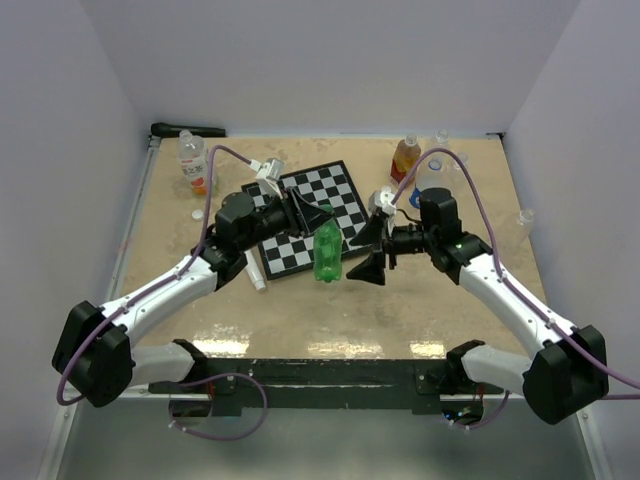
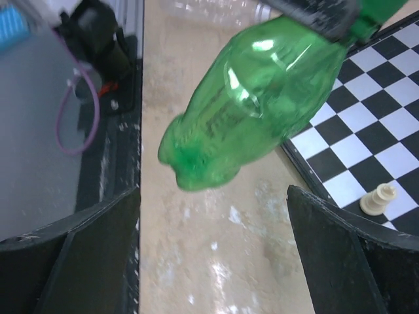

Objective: Unscrew the bottle caps
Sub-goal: Unscrew the bottle cap from the plastic bottle.

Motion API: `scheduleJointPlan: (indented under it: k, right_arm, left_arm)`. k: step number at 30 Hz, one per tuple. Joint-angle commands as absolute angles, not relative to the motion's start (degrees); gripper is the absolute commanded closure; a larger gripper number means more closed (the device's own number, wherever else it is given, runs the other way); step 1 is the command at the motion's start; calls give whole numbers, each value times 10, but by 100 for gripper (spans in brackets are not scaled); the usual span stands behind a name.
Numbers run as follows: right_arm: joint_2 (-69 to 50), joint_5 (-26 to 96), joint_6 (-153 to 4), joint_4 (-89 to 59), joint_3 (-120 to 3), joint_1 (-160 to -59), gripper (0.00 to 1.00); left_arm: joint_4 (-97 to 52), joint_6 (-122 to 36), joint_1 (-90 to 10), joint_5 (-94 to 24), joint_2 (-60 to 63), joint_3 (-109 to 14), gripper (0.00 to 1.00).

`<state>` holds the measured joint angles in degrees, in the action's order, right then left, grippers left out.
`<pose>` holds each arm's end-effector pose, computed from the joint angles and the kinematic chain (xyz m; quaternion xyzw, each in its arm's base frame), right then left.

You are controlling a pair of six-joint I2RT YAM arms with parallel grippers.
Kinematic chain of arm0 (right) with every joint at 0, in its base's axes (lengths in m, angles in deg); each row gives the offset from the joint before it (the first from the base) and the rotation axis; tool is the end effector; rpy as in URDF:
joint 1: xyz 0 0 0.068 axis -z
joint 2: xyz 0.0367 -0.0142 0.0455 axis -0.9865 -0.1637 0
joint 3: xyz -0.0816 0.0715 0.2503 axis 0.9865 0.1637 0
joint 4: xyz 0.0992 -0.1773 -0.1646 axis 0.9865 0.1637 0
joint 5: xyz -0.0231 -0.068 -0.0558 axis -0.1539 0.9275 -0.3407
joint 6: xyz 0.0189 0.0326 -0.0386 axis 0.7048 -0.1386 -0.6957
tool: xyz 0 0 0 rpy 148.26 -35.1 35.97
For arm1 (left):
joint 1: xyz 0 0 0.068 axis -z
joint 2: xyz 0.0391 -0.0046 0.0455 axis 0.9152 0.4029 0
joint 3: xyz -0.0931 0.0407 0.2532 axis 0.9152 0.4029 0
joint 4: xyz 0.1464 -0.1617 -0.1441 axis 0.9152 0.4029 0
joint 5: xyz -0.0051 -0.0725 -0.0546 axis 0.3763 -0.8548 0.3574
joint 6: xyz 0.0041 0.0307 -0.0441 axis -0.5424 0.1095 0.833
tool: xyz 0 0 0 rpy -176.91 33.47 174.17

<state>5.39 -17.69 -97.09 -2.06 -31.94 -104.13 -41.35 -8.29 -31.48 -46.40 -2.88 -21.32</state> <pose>0.2112 0.1257 0.2930 -0.4851 0.6264 0.4629 0.3975 0.2297 -0.1737 0.3095 0.0444 0.7259 -0.5320 0.4338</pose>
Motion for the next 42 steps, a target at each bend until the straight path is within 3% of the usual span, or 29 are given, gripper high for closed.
scheduleJointPlan:
  k: [1,10,21,24,27,29,31,34,42]
  right_arm:
    - [58,-110,-692,-216,-297,-1063,2]
    - [41,-20,-530,-300,-285,-1091,2]
    - [-8,75,-541,-301,-290,-1100,2]
    - [-15,58,-543,-311,-287,-1100,12]
    - [-13,39,-549,-324,-281,-1100,39]
    - [-10,33,-557,-326,-277,-1100,51]
    - [1,32,-575,-325,-270,-1099,66]
    - [22,32,-602,-322,-259,-1100,76]
    - [47,29,-748,-257,-262,-1097,88]
  left_arm:
    - [-477,-64,-302,-425,-25,-226,100]
    - [-511,-46,-274,-348,-3,-238,100]
    - [-535,-26,-254,-279,5,-239,100]
    - [-536,-25,-252,-274,4,-235,100]
    - [-538,-27,-252,-279,4,-232,100]
    - [-532,-34,-252,-283,-1,-231,97]
    - [-514,-48,-253,-286,-12,-231,87]
    - [-475,-81,-254,-293,-45,-231,66]
    - [-305,-207,-292,-341,-143,-238,1]
